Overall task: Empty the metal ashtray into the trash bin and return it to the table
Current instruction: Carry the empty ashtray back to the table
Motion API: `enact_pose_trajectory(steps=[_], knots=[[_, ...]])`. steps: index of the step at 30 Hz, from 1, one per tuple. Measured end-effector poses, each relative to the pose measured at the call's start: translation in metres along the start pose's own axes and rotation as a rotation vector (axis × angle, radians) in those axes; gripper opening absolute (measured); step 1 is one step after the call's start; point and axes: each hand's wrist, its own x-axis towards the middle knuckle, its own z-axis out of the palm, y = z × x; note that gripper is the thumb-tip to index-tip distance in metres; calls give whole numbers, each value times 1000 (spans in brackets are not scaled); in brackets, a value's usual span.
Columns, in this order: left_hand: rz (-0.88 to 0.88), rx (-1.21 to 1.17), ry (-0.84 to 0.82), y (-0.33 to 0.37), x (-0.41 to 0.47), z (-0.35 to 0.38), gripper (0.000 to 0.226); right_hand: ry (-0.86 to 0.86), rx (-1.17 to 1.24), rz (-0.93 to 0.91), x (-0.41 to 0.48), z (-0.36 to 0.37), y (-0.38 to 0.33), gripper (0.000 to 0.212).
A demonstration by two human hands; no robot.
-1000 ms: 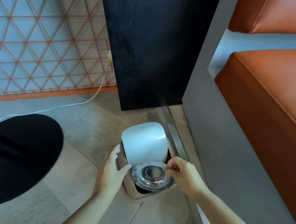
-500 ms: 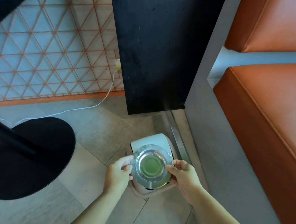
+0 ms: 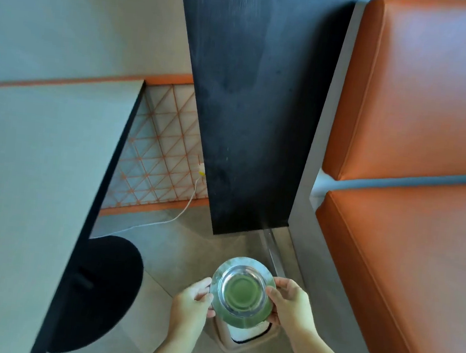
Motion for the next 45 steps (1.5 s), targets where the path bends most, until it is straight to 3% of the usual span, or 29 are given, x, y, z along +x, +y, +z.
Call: enact_pose_trajectory(steps=[10,19,29,45], knots=[[99,-120,83,120,-98,-48,39,-37,-16,-200,-91,-14,-123,10],[204,-117,163,165,-172,-111,35,-126,-11,-264,-170,6,-174,17],[275,-229,257,147,-260,-228,28,-263,-42,-348,-279,81,-197,23],[272,-383,573,46,-397,-504,25,-578,-54,-351,-501,306,-164,34]])
